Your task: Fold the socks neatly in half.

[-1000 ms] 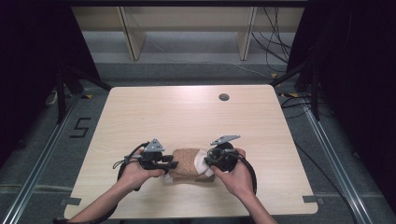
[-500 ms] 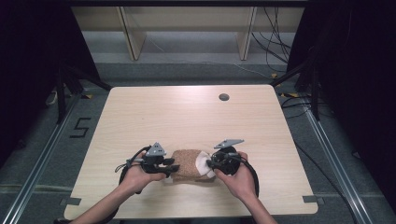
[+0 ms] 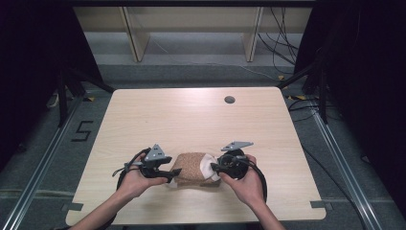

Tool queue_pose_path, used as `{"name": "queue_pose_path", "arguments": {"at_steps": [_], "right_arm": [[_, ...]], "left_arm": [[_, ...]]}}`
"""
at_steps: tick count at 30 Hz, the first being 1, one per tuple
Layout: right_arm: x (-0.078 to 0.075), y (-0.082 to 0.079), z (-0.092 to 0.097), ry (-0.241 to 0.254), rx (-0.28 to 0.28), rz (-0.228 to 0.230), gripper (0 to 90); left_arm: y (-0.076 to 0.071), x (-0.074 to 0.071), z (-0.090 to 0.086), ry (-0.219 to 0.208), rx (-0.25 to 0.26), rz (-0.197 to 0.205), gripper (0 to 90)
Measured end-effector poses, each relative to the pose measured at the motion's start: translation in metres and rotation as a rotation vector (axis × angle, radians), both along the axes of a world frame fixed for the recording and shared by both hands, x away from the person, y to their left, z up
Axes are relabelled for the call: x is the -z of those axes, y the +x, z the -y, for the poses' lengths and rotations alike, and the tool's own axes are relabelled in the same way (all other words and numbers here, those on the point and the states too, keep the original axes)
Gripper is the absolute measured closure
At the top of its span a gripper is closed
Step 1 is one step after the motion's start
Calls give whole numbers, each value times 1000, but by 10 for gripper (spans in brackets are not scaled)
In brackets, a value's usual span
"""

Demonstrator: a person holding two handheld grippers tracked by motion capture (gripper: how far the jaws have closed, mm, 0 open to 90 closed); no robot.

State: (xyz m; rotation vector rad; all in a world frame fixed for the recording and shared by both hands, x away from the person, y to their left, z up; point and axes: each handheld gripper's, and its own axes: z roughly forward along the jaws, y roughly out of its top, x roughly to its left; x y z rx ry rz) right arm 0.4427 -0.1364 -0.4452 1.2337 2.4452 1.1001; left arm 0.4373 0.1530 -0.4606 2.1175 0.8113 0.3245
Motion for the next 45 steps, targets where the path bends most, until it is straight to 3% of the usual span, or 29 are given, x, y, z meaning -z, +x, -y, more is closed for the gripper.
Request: {"name": "queue_pose_path", "arguments": {"at_steps": [2, 3, 4, 6, 7, 9, 12, 13, 15, 18, 19, 22, 23, 29, 30, 31, 32, 33, 34, 36, 37, 38, 40, 41, 42, 44, 45], "right_arm": [[-3, -3, -1, 15, 35, -35, 595], [-2, -2, 0, 21, 19, 7, 579], [-4, -3, 1, 19, 23, -12, 563], [-4, -3, 2, 35, 32, 19, 539], [-7, -3, 5, 21, 28, 3, 530], [-7, -3, 6, 25, 25, 30, 508], [-9, -3, 9, 25, 35, 36, 484], [-8, -2, 10, 27, 17, 57, 477], [-9, -4, 12, 24, 42, 43, 468], [-8, -6, 15, 36, 59, 26, 456], [-7, -5, 17, 31, 47, 56, 452], [-6, -5, 22, 31, 45, 83, 443], [-7, -7, 23, 28, 64, 64, 441], [-6, -7, 35, 15, 81, 86, 431], [-6, -8, 35, 33, 90, 67, 431], [-6, -8, 38, 25, 93, 83, 430], [-6, -9, 39, 23, 101, 73, 429], [-6, -10, 40, 38, 111, 57, 429], [-6, -9, 42, 27, 109, 75, 429], [-4, -10, 45, 53, 115, 64, 426], [-5, -11, 47, 39, 124, 68, 426], [-4, -12, 47, 63, 144, 52, 425], [-3, -11, 53, 47, 127, 74, 423], [-3, -13, 53, 51, 152, 55, 422], [-2, -12, 57, 40, 132, 82, 422], [0, -13, 61, 58, 145, 72, 422], [-1, -14, 64, 34, 155, 87, 421]], "left_arm": [[-1, -2, -2, 5, -2, 10, 358], [-1, -3, -4, 8, -2, 11, 350], [-2, -4, -6, 6, -5, 13, 343], [-3, -5, -10, 6, -14, 18, 333], [-3, -6, -11, 8, -22, 20, 329], [-3, -7, -15, 5, -28, 20, 320], [-3, -8, -21, -1, -44, 20, 299], [-3, -8, -23, -4, -50, 24, 298], [-4, -8, -25, -16, -54, 29, 296], [-4, -10, -30, -18, -61, 34, 289], [-5, -10, -31, -19, -65, 41, 288], [-6, -10, -34, -48, -84, 47, 287], [-6, -11, -37, -24, -74, 52, 287], [-7, -10, -45, -36, -103, 57, 287], [-7, -9, -47, -40, -105, 61, 287], [-8, -10, -49, -15, -103, 60, 286], [-8, -8, -49, -52, -117, 64, 287], [-8, -9, -52, -28, -106, 61, 286], [-8, -8, -52, -45, -122, 66, 286], [-8, -8, -57, -31, -120, 70, 287], [-9, -7, -57, -48, -133, 72, 287], [-9, -7, -59, -50, -137, 78, 286], [-9, -7, -62, -43, -147, 79, 286], [-9, -6, -65, -39, -138, 81, 287], [-9, -5, -65, -58, -152, 84, 286], [-10, -4, -68, -54, -161, 86, 286], [-10, -3, -71, -44, -160, 84, 287]]}}
